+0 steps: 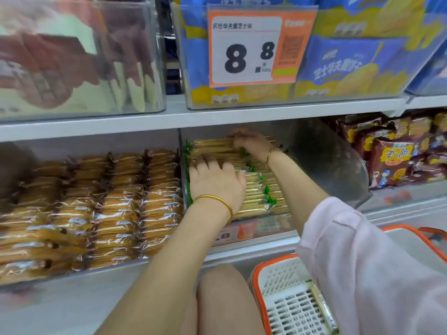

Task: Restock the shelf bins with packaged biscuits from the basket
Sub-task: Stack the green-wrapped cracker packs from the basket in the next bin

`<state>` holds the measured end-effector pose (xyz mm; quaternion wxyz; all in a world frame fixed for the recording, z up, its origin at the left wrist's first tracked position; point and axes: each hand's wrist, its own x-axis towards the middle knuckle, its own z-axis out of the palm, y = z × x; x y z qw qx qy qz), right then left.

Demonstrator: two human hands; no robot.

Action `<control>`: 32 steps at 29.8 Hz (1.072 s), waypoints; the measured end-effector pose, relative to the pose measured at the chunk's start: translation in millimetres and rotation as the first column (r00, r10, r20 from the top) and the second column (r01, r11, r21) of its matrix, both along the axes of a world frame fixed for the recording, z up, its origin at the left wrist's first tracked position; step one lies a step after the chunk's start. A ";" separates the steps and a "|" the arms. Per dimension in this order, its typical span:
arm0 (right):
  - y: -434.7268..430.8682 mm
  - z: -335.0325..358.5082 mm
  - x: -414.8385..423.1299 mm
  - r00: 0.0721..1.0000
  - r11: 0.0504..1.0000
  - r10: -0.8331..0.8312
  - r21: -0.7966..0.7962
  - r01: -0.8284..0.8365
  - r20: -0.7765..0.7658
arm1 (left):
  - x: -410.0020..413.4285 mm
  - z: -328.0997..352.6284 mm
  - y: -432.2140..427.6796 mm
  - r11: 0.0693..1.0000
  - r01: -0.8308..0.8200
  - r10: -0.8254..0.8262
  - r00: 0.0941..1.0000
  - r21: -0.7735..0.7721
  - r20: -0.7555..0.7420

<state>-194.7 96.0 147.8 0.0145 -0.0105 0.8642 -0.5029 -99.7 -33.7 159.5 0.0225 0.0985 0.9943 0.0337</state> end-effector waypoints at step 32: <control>39.4 34.0 114.6 0.980 0.990 -0.140 0.013 0.143 -0.143 | 59.3 12.1 13.4 0.964 0.151 -0.130 0.986 0.217 -0.108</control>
